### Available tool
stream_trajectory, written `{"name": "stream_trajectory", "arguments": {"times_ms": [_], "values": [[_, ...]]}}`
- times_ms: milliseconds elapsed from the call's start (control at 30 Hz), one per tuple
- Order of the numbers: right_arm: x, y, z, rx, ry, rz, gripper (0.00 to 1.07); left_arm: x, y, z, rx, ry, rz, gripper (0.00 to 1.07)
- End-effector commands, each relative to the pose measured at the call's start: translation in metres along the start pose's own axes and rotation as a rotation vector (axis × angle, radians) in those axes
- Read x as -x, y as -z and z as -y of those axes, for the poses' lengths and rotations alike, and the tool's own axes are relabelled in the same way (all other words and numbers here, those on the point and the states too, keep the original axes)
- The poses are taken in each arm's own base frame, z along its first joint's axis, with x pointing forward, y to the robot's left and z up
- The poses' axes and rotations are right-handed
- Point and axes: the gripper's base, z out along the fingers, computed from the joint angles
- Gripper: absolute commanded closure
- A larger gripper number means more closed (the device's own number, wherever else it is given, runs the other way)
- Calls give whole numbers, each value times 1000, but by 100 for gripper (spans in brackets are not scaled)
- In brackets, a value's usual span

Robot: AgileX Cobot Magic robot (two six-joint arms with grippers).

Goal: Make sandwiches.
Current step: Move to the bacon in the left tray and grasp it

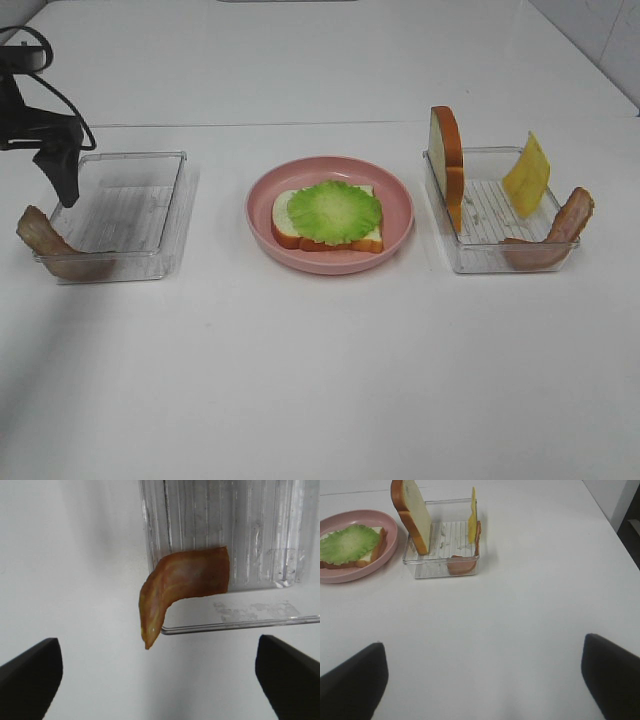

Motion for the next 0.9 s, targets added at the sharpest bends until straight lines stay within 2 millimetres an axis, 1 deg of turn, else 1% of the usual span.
{"name": "stream_trajectory", "arguments": {"times_ms": [33,100,167,367,433,533,600,667,700,733,800,900], "values": [[-2,3,1,-10,5,38,9,-2,-21,0,-2,1,-93,6],[-2,3,1,-10,5,38,9,-1,-23,0,-2,1,-93,6],[-2,3,1,-10,5,38,9,1,-32,0,-1,-1,-104,6],[-2,3,1,-10,5,38,9,1,-39,-1,0,-5,-124,7],[-2,3,1,-10,5,38,9,2,-40,-1,-1,-7,-118,11],[-2,3,1,-10,5,38,9,3,-40,-1,-1,-6,-111,13],[-2,3,1,-10,5,38,9,4,-40,-1,-1,-9,-101,17],[-2,3,1,-10,5,38,9,4,-40,-1,-1,-9,-99,19],[-2,3,1,-10,5,38,9,5,-41,0,-2,-9,-93,21],[-2,3,1,-10,5,38,9,5,-41,0,-2,-9,-93,21],[-2,3,1,-10,5,38,9,6,-41,0,-2,-7,-75,27],[-2,3,1,-10,5,38,9,7,-41,0,-3,-6,-71,29]]}}
